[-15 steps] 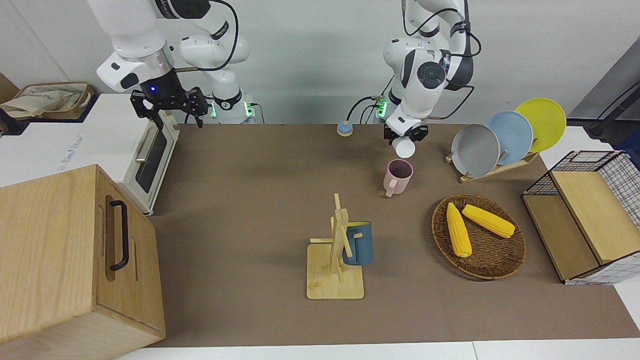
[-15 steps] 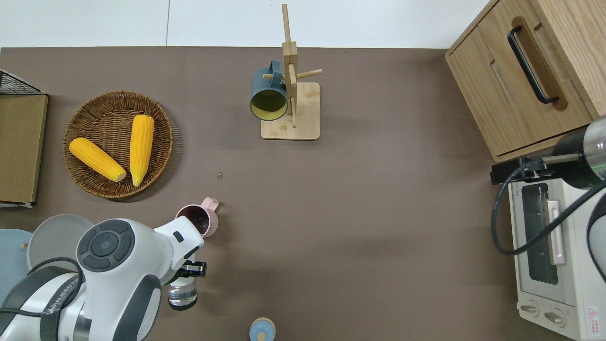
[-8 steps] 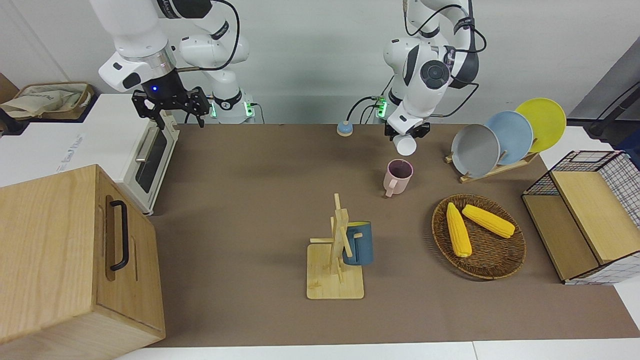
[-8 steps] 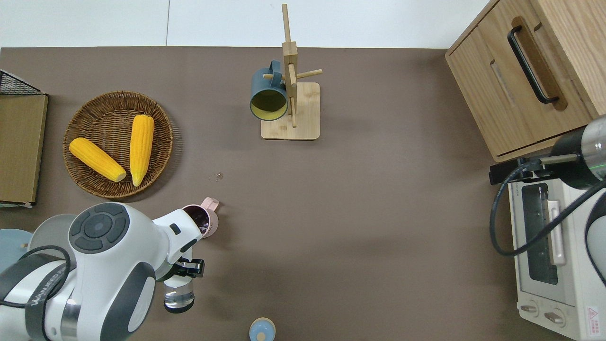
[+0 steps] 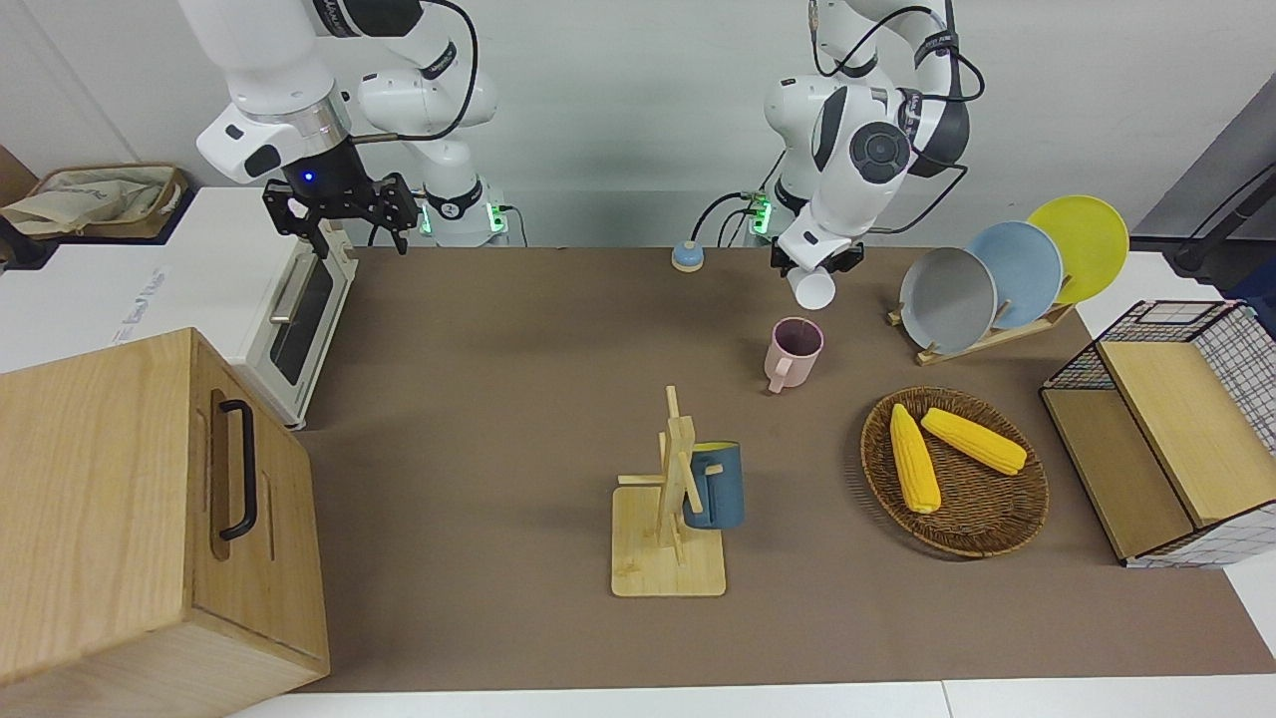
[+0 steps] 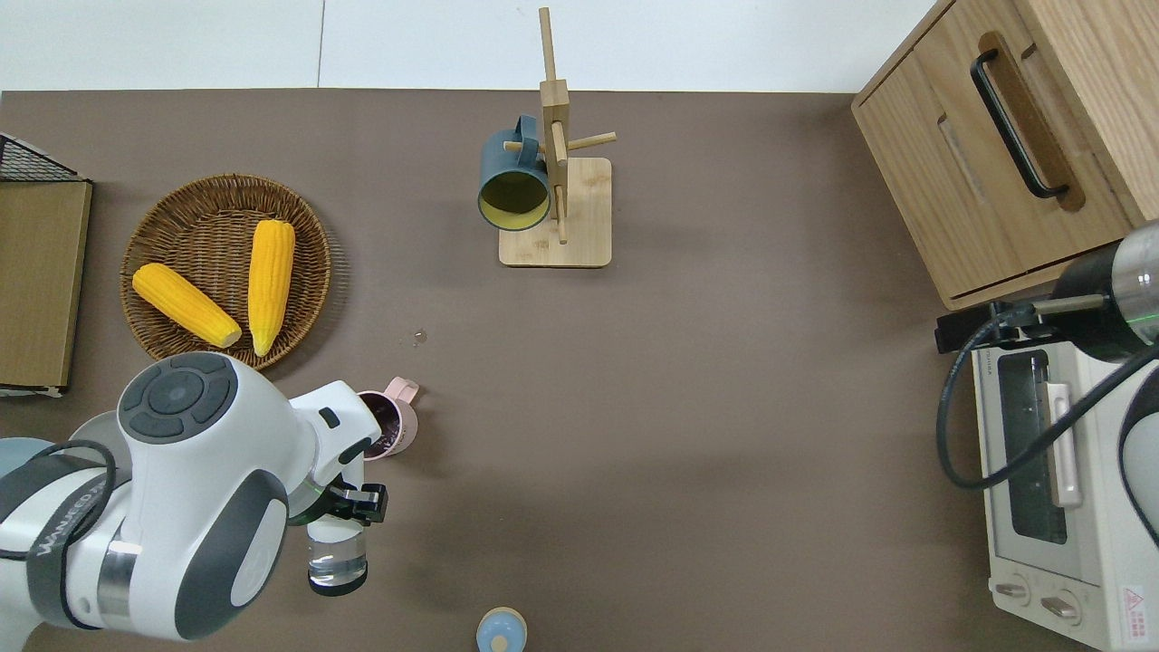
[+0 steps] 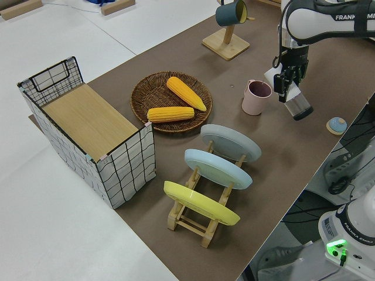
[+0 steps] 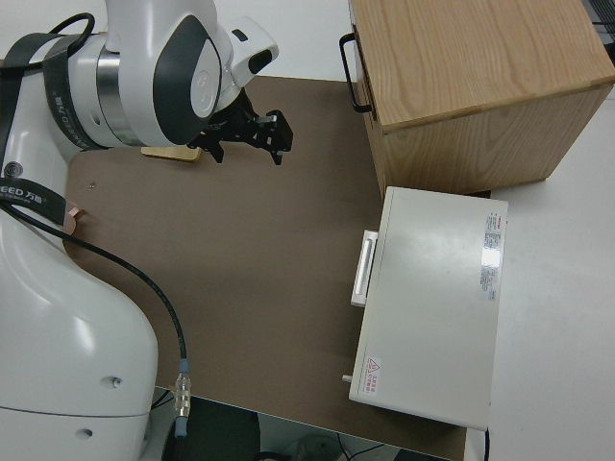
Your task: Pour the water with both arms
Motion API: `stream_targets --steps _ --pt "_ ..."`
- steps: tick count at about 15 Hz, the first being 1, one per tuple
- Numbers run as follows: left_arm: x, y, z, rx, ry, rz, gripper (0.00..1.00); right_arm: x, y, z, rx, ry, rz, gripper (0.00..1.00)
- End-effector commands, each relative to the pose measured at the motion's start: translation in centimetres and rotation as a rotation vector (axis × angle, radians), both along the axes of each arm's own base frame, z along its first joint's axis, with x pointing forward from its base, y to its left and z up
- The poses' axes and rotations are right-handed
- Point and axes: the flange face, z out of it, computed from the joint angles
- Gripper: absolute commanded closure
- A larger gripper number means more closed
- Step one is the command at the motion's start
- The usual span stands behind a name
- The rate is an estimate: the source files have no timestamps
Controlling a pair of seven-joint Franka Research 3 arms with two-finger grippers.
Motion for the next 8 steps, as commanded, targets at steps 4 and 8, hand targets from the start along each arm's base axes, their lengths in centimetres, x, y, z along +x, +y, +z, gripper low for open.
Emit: stream_targets --steps 4,8 --pt "0.64 0.16 1.32 0.019 0.014 0.003 1.00 -0.23 0.00 0.41 0.015 -0.006 0.015 0.007" --pt "0.67 0.15 1.38 0.023 0.012 0.014 1.00 -0.23 0.00 0.41 0.015 -0.006 0.015 0.007"
